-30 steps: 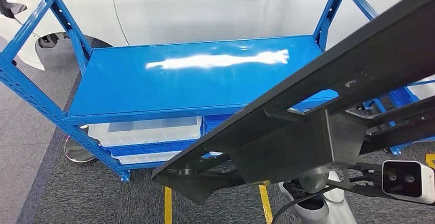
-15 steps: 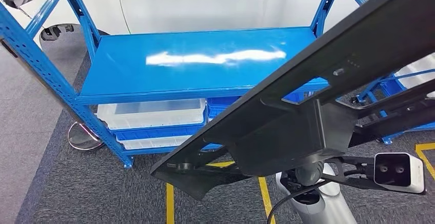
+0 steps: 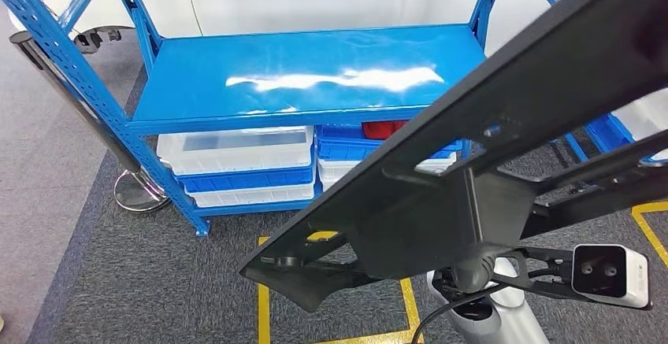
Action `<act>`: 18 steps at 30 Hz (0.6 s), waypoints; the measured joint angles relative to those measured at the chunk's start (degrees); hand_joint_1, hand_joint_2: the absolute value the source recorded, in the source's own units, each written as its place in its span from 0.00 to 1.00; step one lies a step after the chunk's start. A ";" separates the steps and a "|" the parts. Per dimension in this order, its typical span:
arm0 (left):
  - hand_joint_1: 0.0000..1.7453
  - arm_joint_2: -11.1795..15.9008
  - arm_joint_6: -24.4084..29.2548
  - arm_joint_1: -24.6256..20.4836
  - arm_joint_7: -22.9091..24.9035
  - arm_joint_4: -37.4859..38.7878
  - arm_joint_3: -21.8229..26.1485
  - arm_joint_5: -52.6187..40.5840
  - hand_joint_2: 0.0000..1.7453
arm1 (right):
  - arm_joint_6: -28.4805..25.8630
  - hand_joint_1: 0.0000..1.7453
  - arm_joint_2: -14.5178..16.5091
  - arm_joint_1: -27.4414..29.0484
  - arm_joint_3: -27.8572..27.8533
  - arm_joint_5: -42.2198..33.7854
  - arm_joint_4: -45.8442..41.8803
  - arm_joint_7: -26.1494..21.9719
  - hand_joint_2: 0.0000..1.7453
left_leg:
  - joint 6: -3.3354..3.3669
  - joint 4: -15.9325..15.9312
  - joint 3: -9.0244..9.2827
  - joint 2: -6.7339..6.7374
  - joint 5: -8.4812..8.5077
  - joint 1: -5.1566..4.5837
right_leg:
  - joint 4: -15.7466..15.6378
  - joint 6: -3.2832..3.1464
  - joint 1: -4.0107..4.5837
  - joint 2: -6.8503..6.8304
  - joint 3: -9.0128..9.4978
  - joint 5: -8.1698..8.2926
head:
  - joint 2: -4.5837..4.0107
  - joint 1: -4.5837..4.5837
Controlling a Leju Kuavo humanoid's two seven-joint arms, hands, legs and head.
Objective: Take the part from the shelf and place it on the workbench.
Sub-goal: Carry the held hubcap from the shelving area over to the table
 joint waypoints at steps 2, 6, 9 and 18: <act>0.00 0.04 0.25 0.13 -0.01 0.04 0.01 0.03 1.00 | 0.20 1.00 0.32 0.83 0.17 0.54 -0.53 -0.11 1.00 | -0.39 6.41 -2.18 -0.05 -5.41 0.04 | -0.26 -0.50 -0.07 -0.09 -1.24 1.21 | 0.00 -0.19; 0.00 0.13 0.65 0.30 0.22 0.05 0.02 0.37 1.00 | 1.16 1.00 0.62 2.40 0.23 0.67 -0.90 0.20 1.00 | -0.79 14.30 -2.09 -0.10 -7.28 0.07 | 0.39 -0.24 -0.02 0.18 -4.06 3.07 | 0.01 -0.30; 0.00 0.41 0.90 0.41 0.93 0.05 0.03 1.03 1.00 | 2.34 1.00 0.94 2.99 0.20 -0.36 -1.20 0.86 1.00 | -0.32 3.06 6.27 -1.93 -5.39 0.17 | 1.48 0.43 -0.07 0.98 -5.80 3.81 | 0.01 -0.27; 0.00 0.67 0.69 0.82 2.94 0.14 0.11 1.93 1.00 | 1.78 1.00 1.52 4.32 -1.28 1.64 -1.37 -0.75 1.00 | 2.02 -2.10 8.22 0.22 -5.26 0.25 | 13.14 3.20 -0.36 1.24 -11.83 -1.75 | 0.01 -0.17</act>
